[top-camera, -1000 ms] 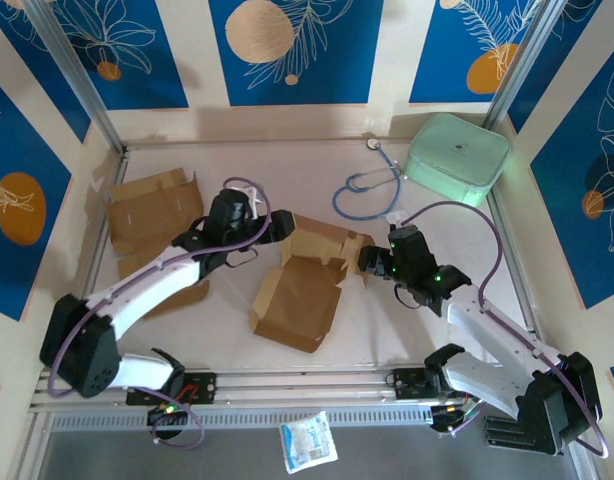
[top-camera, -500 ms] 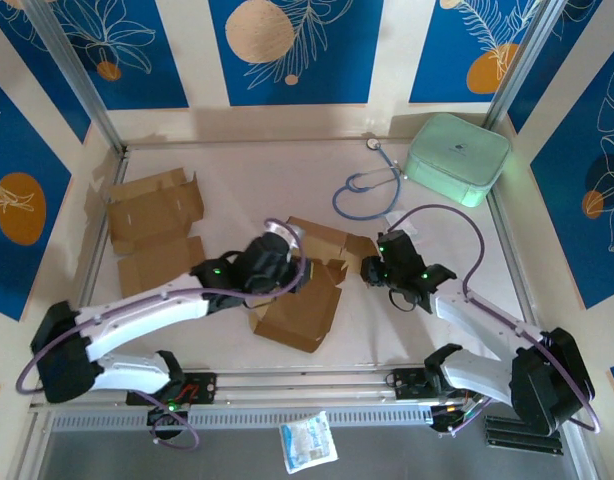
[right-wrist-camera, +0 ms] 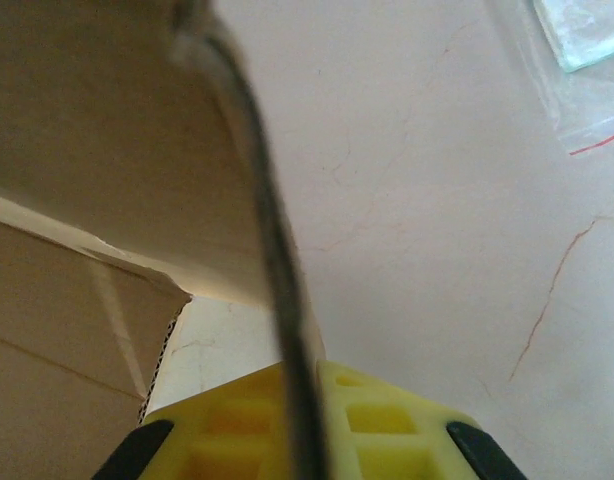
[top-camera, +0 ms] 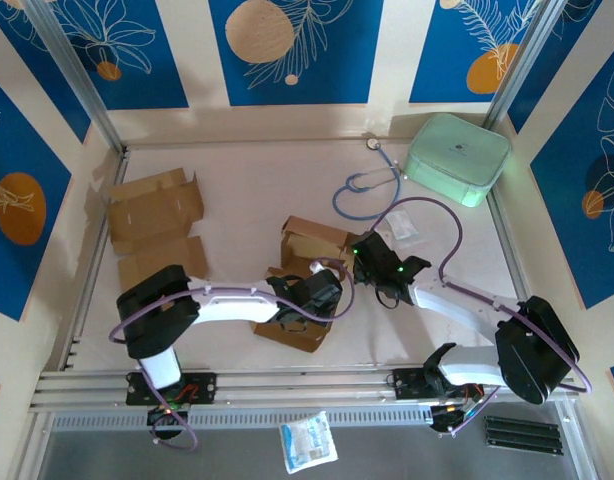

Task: Fold the paper box

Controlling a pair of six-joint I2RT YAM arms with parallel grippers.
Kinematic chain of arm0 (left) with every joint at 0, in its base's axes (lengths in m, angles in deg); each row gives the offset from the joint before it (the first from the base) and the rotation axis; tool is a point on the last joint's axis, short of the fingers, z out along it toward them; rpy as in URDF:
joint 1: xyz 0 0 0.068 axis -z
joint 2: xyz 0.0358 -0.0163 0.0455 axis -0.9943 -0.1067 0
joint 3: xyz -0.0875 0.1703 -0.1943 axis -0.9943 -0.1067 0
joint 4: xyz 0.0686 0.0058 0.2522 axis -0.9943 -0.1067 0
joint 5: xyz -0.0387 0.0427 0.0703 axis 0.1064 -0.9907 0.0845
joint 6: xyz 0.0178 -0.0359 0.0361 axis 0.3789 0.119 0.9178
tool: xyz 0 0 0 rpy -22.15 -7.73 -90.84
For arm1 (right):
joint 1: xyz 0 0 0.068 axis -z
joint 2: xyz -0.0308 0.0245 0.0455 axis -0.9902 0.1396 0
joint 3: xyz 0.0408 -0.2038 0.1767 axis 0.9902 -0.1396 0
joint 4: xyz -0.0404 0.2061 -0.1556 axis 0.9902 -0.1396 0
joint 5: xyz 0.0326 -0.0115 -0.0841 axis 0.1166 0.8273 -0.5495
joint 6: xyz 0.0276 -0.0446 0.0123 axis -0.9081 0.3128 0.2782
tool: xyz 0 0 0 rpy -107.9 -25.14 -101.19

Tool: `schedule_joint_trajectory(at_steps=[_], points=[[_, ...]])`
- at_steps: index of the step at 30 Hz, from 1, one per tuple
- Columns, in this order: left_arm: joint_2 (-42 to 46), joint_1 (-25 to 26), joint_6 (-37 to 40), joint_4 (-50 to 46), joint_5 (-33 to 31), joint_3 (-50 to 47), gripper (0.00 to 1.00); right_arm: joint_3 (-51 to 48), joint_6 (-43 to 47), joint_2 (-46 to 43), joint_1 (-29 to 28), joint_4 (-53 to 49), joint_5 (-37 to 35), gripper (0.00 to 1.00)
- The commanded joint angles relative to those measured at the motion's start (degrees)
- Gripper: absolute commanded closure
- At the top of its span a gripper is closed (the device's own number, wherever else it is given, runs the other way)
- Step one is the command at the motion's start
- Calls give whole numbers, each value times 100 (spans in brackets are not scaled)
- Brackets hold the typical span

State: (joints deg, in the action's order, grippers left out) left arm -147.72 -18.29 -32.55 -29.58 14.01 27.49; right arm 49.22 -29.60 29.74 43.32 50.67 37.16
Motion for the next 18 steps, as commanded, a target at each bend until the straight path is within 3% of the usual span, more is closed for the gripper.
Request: schedule_joint_trajectory(at_steps=[1,5,12,18], points=[[-243,-45,-59,444,224,131,100,225,-310,73,-27,-263,-173,91],[-403,-87,-192,801,236,-71,100,390,-1018,101,-28,-627,203,97],[-585,-215,-402,1327,379,-279,100,543,-1871,116,-56,-835,728,97],[-752,-265,-483,1573,516,-253,100,862,-2030,332,-373,-1183,395,97]])
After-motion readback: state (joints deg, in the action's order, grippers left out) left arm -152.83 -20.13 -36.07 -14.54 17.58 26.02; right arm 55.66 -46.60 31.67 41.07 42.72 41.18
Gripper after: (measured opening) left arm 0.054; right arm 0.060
